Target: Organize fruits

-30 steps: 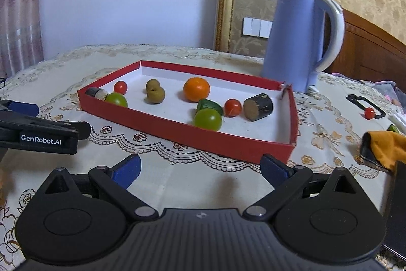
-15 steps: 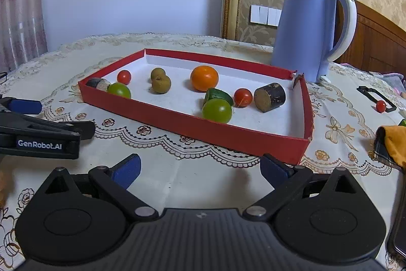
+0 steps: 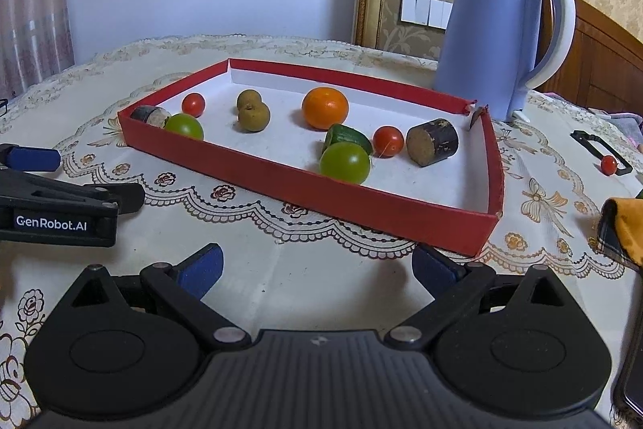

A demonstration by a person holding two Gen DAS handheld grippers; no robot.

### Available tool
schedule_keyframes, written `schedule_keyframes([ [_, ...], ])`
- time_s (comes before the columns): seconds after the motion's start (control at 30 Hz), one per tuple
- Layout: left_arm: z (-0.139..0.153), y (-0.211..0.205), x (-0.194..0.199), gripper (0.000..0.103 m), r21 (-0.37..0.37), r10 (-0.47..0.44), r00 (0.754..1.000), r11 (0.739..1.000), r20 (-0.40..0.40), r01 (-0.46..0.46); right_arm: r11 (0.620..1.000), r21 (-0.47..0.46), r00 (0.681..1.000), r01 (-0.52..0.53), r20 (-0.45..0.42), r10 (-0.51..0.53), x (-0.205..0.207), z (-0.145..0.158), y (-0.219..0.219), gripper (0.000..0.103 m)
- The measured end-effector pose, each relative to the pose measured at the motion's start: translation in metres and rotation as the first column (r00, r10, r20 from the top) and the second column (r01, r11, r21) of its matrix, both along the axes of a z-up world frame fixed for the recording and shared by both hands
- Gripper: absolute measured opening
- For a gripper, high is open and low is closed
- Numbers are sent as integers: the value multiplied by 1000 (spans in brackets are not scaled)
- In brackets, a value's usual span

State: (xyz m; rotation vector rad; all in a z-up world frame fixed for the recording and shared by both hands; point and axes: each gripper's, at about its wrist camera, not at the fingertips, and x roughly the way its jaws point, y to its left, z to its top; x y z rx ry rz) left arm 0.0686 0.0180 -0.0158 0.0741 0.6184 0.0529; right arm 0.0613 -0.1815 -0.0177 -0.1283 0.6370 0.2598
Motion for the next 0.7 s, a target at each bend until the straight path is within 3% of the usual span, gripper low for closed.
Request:
schedule_keyframes([
  [0.7, 0, 2, -2, 103, -13, -3, 1000, 1000, 2, 3, 1000, 18, 1000, 6, -30, -5, 4, -2, -3, 103],
])
